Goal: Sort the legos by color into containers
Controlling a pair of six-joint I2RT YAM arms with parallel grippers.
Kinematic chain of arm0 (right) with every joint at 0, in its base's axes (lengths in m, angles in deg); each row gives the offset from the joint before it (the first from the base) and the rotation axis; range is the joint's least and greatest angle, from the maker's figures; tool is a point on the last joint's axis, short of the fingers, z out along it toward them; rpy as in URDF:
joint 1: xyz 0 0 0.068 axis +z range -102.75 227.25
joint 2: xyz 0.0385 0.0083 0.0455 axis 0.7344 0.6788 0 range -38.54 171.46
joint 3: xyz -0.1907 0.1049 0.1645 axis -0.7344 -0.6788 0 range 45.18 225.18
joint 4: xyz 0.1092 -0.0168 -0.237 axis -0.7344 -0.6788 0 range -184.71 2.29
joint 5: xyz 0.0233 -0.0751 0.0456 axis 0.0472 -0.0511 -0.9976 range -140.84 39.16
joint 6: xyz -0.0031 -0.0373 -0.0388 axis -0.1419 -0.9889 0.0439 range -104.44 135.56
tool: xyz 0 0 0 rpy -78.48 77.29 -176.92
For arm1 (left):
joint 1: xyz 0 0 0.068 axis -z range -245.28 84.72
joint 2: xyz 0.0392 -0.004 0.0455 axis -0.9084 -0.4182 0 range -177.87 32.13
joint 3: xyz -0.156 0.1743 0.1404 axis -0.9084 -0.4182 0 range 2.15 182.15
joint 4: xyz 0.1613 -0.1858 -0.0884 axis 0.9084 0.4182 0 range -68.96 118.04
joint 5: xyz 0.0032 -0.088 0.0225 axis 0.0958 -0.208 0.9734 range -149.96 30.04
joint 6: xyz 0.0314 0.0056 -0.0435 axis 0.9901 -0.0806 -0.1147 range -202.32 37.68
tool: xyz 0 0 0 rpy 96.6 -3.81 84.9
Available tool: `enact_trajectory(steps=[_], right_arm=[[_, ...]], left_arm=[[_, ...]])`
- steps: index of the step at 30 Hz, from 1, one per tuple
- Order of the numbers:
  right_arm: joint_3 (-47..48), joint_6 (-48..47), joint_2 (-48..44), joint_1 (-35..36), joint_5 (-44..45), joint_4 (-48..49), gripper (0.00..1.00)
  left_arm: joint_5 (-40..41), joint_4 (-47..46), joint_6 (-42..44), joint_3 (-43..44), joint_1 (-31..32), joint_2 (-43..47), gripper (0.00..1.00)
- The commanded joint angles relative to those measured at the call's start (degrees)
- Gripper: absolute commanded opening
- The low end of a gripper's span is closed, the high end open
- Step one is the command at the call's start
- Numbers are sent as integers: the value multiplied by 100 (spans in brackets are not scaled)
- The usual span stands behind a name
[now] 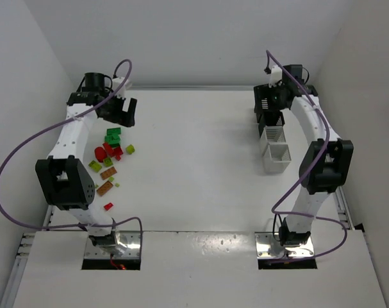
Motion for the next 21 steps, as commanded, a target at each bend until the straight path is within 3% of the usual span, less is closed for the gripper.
enact_trajectory(steps=[1,8,13,16,21], right_arm=[[-21,-31,-243,131,-336,-13,99],[-188,-216,-191,298,-951,-118,99],[-48,-286,90,622,-1137,-180,99],[93,-338,336,885,-1199,-180,99],[374,-400,645,1158,-1401,-233,99]], left_arm=[[35,-58,-123,-33,85,128,100],[-246,64,1140,-1483,-459,1155,100],[-72,802,2687,-2519,-1013,1753,88],[157,943,3144,-2959,-1189,2070,87],[377,1067,3199,-3154,-1243,2133,77]])
